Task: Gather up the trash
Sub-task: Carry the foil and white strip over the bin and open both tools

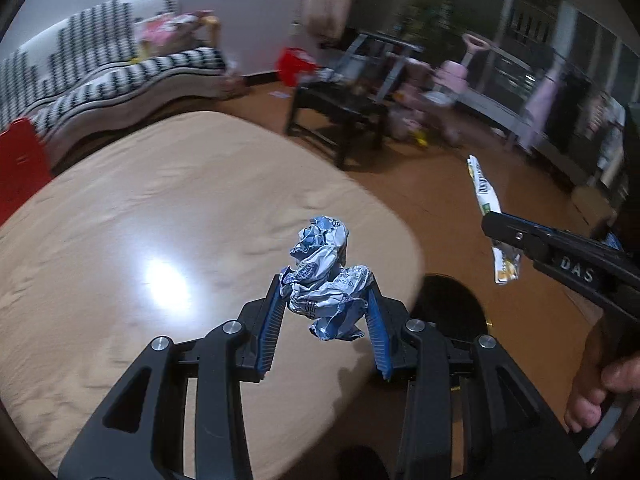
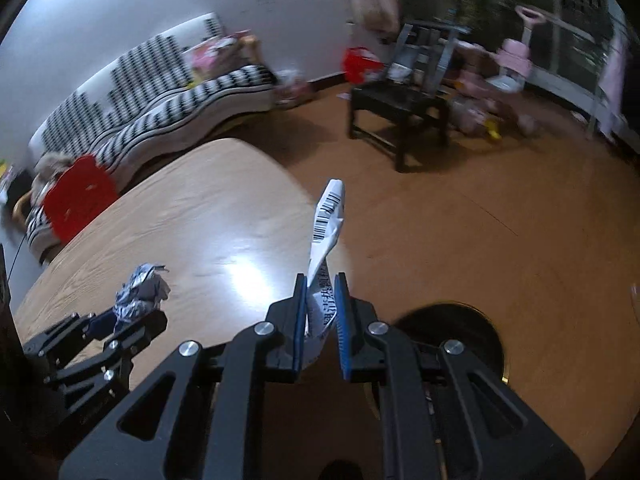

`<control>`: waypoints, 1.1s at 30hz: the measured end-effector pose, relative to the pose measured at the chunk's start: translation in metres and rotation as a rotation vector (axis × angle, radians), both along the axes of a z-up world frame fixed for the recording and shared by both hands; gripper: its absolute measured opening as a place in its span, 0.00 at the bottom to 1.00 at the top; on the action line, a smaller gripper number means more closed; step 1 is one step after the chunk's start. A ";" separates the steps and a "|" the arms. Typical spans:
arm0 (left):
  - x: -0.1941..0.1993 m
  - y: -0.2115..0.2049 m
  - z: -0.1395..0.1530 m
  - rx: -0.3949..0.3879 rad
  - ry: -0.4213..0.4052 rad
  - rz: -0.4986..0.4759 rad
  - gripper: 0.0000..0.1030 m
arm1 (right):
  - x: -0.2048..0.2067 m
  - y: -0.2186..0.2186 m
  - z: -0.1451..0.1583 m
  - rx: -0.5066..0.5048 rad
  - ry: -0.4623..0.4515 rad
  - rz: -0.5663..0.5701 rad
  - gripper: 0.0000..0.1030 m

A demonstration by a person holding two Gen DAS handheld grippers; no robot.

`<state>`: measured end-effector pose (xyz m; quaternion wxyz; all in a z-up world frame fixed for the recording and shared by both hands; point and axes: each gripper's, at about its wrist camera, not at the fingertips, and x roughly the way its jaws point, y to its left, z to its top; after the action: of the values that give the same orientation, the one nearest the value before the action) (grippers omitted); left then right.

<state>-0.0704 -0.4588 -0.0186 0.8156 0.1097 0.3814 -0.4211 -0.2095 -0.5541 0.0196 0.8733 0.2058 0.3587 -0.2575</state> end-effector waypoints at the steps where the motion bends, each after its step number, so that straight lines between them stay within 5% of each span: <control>1: -0.009 -0.012 -0.004 -0.002 0.005 -0.029 0.37 | -0.011 -0.010 -0.004 0.005 0.004 -0.019 0.14; 13: -0.079 -0.105 -0.052 0.032 0.047 -0.260 0.37 | -0.098 -0.088 -0.054 0.100 0.062 -0.157 0.14; 29: -0.082 -0.135 -0.071 0.043 0.089 -0.297 0.38 | -0.106 -0.095 -0.060 0.114 0.072 -0.182 0.14; 33: -0.083 -0.140 -0.073 0.024 0.103 -0.297 0.54 | -0.105 -0.096 -0.062 0.120 0.078 -0.197 0.16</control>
<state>-0.1530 -0.5985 -0.0918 0.7224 0.1530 0.4074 -0.5374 -0.3145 -0.6497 -0.0420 0.8152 0.2818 0.3854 -0.3279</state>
